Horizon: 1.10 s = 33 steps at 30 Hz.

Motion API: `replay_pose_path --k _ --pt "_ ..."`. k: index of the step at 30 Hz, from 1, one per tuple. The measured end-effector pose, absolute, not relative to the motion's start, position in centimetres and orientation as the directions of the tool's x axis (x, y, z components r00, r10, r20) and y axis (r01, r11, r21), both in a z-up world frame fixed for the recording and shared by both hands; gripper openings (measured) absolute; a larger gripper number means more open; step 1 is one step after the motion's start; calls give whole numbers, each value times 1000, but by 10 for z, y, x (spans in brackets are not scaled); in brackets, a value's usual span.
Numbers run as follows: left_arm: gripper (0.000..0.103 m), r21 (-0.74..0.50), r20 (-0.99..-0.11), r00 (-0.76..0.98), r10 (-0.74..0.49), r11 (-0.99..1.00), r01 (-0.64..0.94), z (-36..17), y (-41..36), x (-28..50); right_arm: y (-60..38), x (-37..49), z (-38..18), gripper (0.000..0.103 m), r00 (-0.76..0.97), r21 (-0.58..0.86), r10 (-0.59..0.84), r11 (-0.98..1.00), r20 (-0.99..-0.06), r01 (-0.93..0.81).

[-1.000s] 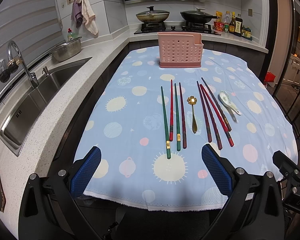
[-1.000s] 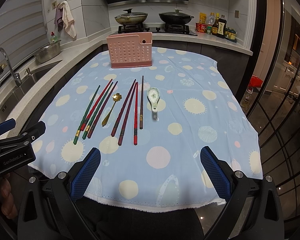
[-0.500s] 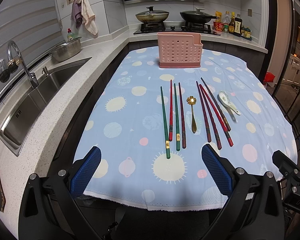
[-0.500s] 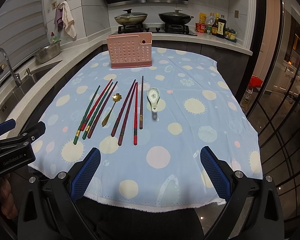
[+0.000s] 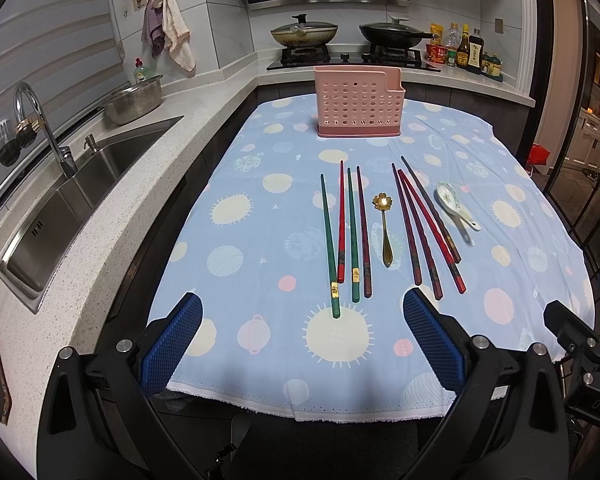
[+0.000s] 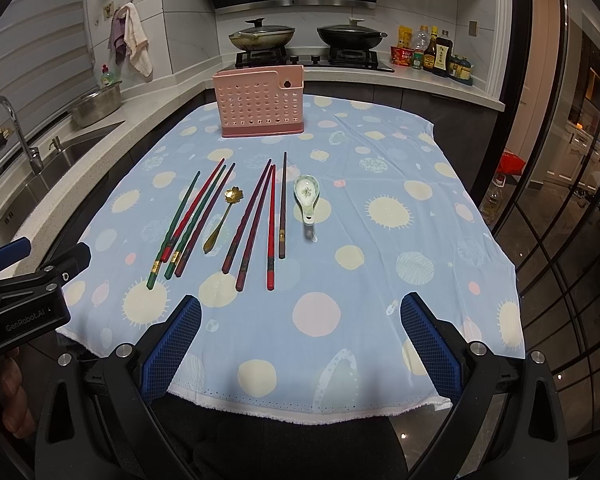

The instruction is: Organize utensils

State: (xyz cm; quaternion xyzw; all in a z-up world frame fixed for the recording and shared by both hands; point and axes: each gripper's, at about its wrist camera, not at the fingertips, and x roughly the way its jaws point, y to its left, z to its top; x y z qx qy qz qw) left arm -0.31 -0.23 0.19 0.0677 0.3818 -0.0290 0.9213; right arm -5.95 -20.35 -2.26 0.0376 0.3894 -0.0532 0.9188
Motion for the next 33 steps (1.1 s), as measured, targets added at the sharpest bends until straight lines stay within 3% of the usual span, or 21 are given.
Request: replay_pose_path --k 17,33 --pt "96 94 -716 699 -7 990 106 3 -10 -1 -206 -56 -24 96 687 41 -56 991 -725 124" --pt "96 -24 -808 588 -48 999 49 -43 18 82 -236 11 -44 96 647 93 -54 977 -760 192"
